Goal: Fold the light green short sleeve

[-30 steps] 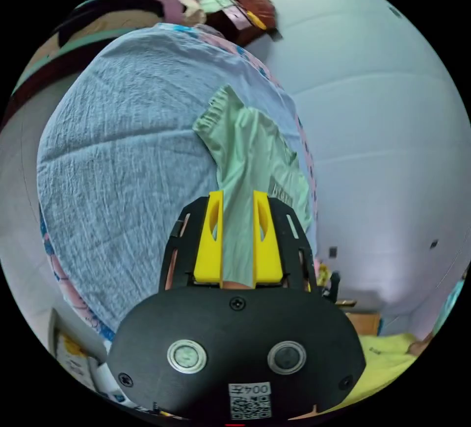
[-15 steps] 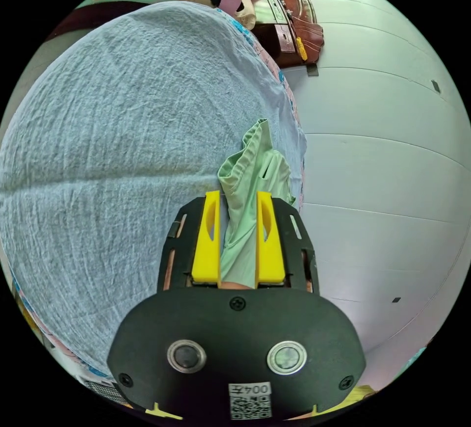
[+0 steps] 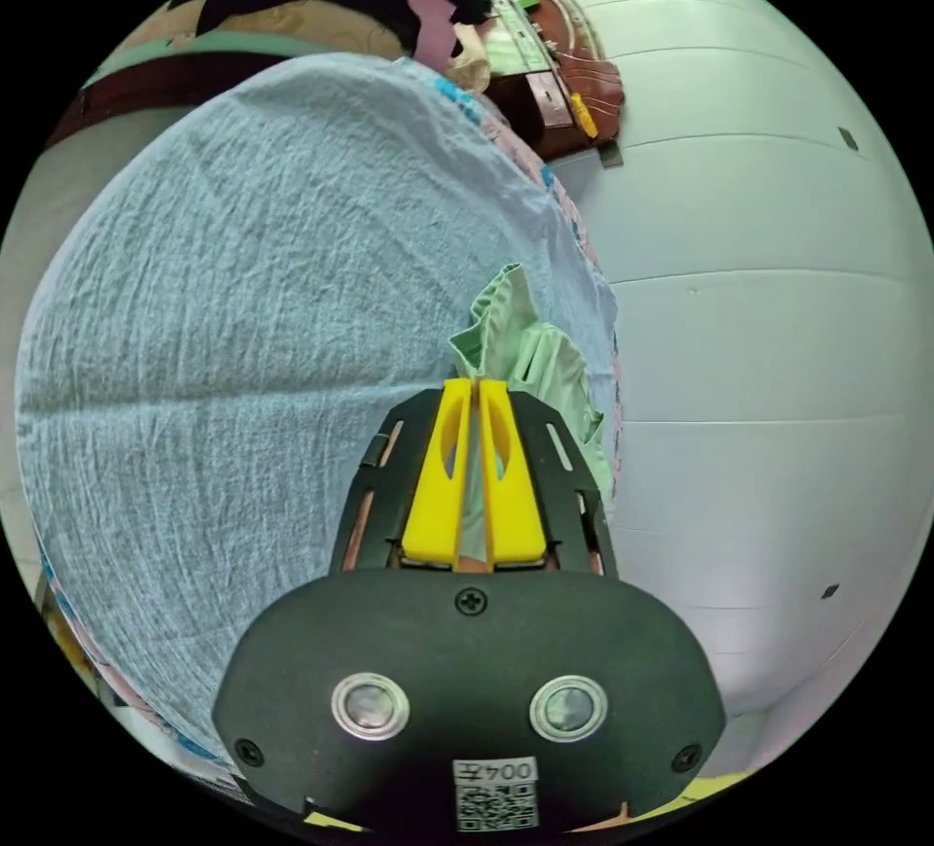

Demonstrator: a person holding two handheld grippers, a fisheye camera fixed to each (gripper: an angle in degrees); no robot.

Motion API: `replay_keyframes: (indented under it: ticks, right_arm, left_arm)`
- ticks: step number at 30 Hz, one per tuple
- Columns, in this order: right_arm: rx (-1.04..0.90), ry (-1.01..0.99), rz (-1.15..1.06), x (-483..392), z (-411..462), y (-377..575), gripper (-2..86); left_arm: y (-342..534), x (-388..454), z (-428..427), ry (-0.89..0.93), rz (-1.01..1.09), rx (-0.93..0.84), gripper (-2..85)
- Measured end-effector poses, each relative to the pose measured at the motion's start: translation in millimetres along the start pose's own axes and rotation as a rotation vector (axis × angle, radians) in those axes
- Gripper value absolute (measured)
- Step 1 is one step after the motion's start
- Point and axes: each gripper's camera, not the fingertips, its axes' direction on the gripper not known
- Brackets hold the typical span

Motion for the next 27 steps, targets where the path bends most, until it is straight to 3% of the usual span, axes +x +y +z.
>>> replay_keyframes:
  ticks: [8,16,23,24,27]
  right_arm:
    - [-0.003,-0.024,0.003,14,11,-12,-0.3]
    - [0.002,-0.055,0.012,29,20,-19,-0.5]
    - [-0.013,-0.064,0.008,39,27,-28,-0.6]
    - [-0.015,-0.064,0.007,40,28,-29,-0.6]
    - [-0.024,-0.057,0.006,41,31,-33,-0.6]
  left_arm:
    - [69,111,19,-0.285,0.456,0.04,1.4]
    - [143,72,31,-0.379,0.32,0.256,2.1]
    - [201,44,63,-0.443,0.25,0.324,5.4]
    - [203,48,61,-0.444,0.274,0.342,5.4]
    - [191,102,88,-0.466,0.604,0.295,4.8]
